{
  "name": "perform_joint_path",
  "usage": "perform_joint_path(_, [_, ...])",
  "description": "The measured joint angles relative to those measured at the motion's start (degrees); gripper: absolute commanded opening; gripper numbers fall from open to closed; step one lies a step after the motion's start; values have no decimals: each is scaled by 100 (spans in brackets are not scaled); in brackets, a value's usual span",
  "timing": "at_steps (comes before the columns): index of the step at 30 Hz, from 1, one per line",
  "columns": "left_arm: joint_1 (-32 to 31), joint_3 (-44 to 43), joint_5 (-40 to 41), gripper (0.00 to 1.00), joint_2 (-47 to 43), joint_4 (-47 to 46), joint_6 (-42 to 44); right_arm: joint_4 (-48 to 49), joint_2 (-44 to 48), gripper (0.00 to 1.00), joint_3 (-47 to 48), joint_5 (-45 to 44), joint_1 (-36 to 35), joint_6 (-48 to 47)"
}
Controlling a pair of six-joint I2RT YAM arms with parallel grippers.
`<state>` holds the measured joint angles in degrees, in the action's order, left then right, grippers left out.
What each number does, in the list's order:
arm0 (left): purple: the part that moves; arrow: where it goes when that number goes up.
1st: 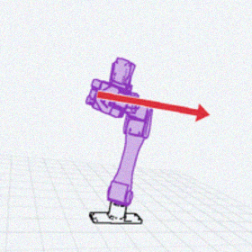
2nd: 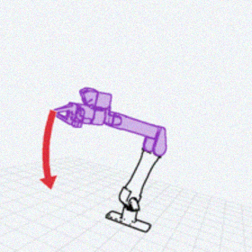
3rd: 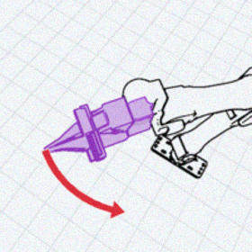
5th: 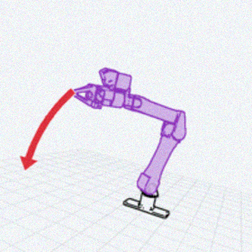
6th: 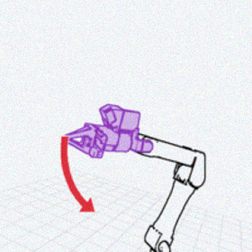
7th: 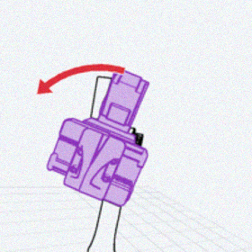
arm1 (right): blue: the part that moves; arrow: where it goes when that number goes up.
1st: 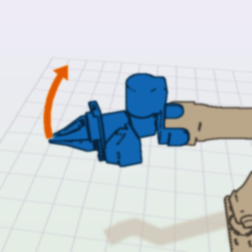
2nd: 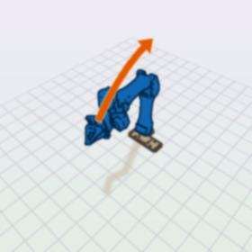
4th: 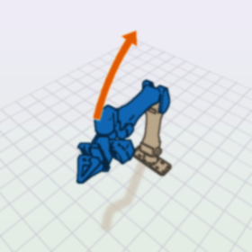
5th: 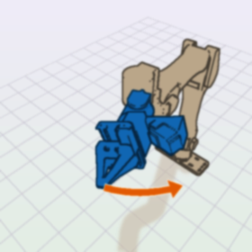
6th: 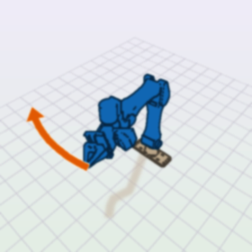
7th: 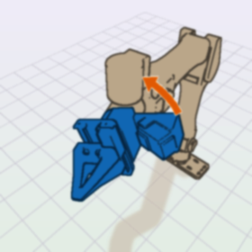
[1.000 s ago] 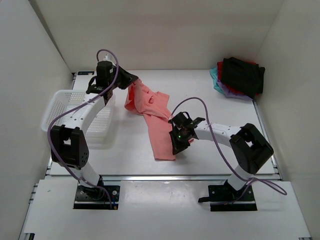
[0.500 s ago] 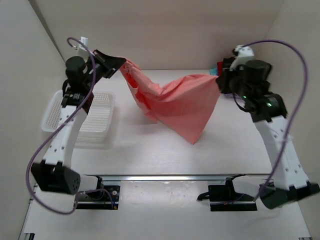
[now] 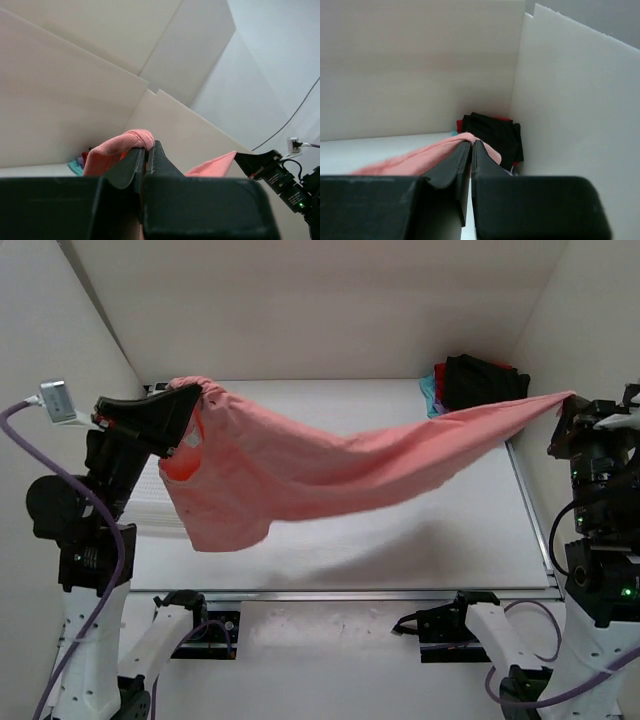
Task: Fold and stack the t-shirts
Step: Flatten out the tshirt
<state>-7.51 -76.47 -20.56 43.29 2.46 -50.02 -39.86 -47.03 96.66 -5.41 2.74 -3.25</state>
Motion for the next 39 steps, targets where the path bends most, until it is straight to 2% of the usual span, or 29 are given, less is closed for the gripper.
perform_joint_path(2, [-13,256,28,0,57,-144,-35,232,-138,0,-13,-103,-50,-74])
perform_joint_path(3, [-20,570,55,0,358,-339,-96,568,-407,0,-168,-151,-116,-94])
perform_joint_path(6, [-22,752,68,0,1075,-551,-103,876,-1060,0,-295,-111,-118,-52])
perform_joint_path(12, [-42,752,330,0,3115,-1025,22,1587,-2942,0,-378,229,-74,136])
perform_joint_path(13, [-52,732,398,2,3449,-1029,37,1635,-3235,0,-382,341,-50,197])
perform_joint_path(15, [-68,588,573,47,4157,-1014,92,1729,-3901,14,-382,494,-4,326])
perform_joint_path(16, [-61,492,625,48,4487,-1027,103,1762,-4201,27,-367,498,11,385])
perform_joint_path(18, [-42,326,654,44,5115,-1158,-33,1714,-4769,29,-254,415,35,496])
perform_joint_path(21, [33,122,562,32,5831,-1394,-310,1523,-5427,40,63,273,98,673])
perform_joint_path(24, [72,-326,354,34,6258,-1296,-321,1296,-5549,48,129,118,179,782])
perform_joint_path(28, [39,-157,160,33,5897,-1270,-317,1268,-5005,53,-468,37,219,929])
perform_joint_path(29, [20,39,120,37,5659,-1198,-297,1235,-4763,55,-772,35,223,970])
perform_joint_path(30, [-4,299,94,52,5368,-1137,-251,1233,-4474,56,-1134,50,221,1014])
perform_joint_path(31, [-35,619,63,55,4992,-1012,-151,1178,-4194,56,-1478,87,216,1060])
perform_joint_path(32, [-74,905,15,50,4621,-828,-59,1126,-3919,58,-1834,146,210,1104])
perform_joint_path(33, [-118,1154,-35,18,4286,-658,15,1082,-3639,59,-2205,208,197,1163])
perform_joint_path(34, [-164,1390,-109,0,3952,-494,98,1047,-3401,60,-2546,289,179,1217])
perform_joint_path(38, [-348,2096,-389,0,2826,308,625,719,-2741,60,-3617,581,24,1384])
perform_joint_path(39, [-348,2267,-417,6,2594,566,726,643,-2636,61,-3801,645,-13,1414])
